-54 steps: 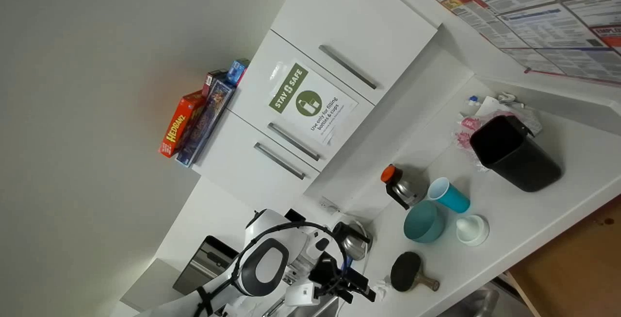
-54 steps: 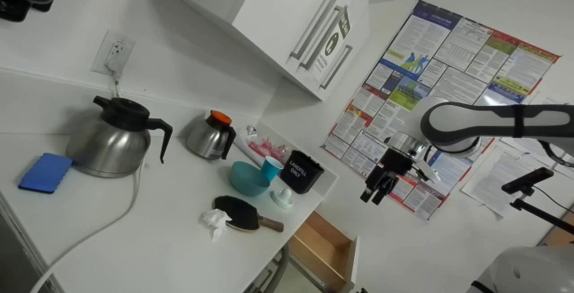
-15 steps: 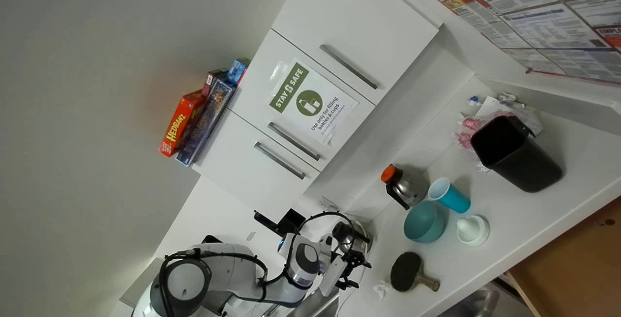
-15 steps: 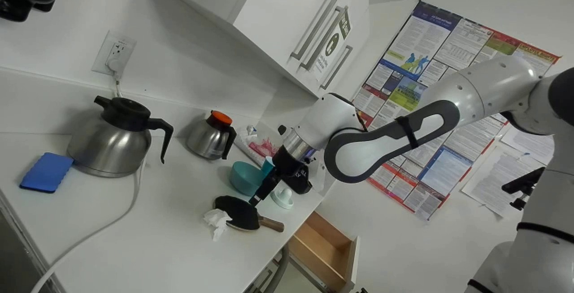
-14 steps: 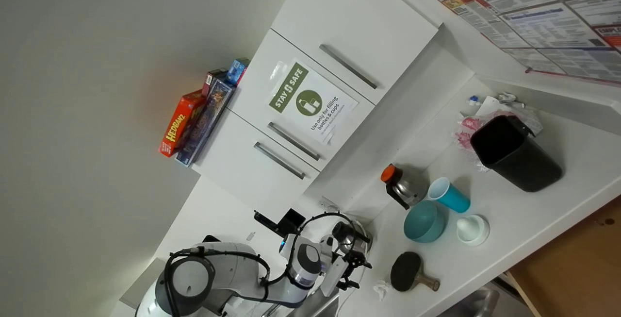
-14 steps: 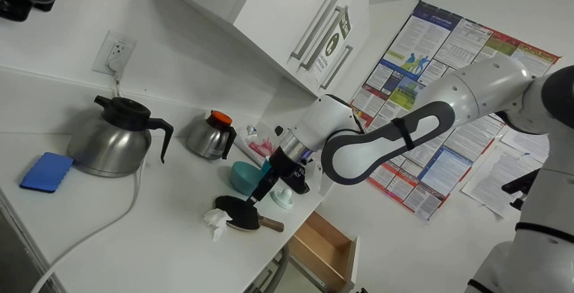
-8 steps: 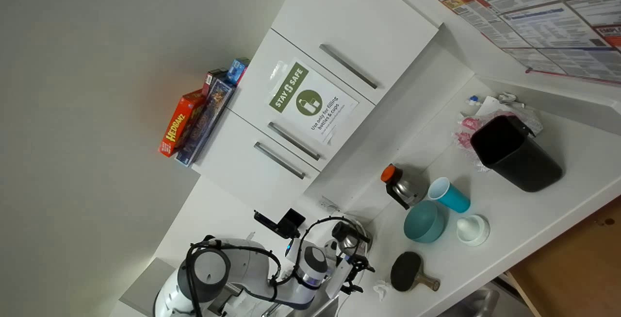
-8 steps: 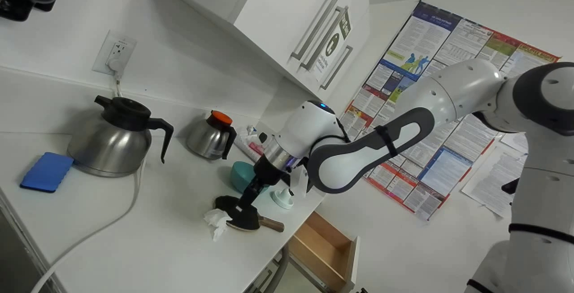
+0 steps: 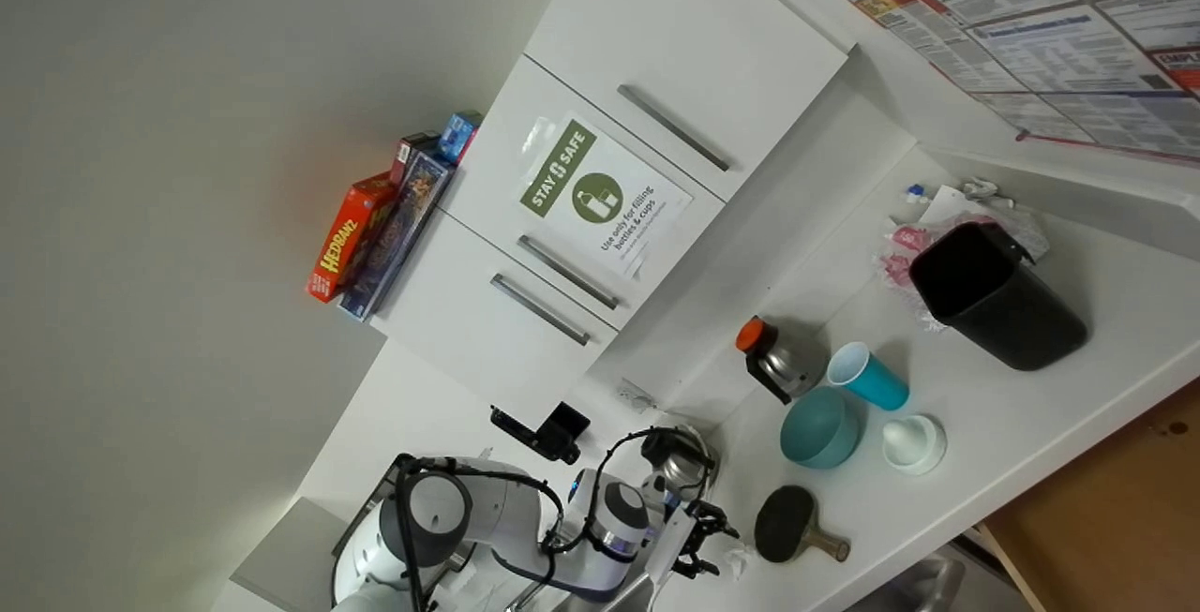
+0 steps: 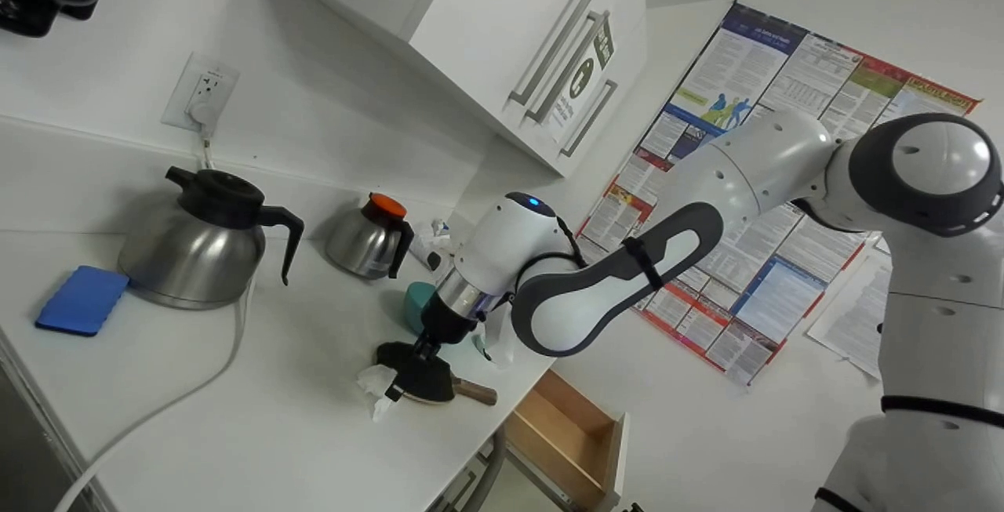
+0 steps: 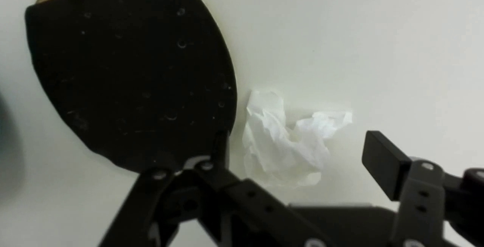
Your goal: Put the paper in the black
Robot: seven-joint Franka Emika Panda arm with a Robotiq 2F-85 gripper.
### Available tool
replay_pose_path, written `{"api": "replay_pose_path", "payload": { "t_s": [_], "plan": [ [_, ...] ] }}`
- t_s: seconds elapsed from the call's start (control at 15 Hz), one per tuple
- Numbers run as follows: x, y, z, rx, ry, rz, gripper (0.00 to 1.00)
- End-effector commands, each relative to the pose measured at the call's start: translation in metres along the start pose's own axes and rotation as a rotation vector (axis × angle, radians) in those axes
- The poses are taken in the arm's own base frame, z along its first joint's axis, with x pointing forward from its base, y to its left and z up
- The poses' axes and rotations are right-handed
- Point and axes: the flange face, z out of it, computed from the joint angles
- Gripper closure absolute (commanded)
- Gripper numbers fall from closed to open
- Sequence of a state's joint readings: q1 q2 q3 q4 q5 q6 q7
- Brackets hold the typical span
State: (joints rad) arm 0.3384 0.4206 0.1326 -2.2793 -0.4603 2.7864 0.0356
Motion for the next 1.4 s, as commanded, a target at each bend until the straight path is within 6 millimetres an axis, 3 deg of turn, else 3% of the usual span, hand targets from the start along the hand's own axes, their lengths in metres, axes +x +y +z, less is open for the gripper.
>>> {"api": "replay_pose_path", "payload": {
  "t_s": [0.0,0.53,0.87,1.13,1.33],
  "plan": [
    [0.006,-0.001,0.011,-0.007,-0.016,-0.013,0.40],
    [0.007,-0.002,0.021,0.000,-0.027,-0.017,0.99],
    [0.001,-0.003,-0.008,-0.001,-0.015,0.030,0.99],
    [-0.008,-0.002,-0.066,-0.021,0.058,0.101,0.99],
    [-0.022,0.010,-0.117,-0.069,0.121,0.182,0.99]
  ]
}}
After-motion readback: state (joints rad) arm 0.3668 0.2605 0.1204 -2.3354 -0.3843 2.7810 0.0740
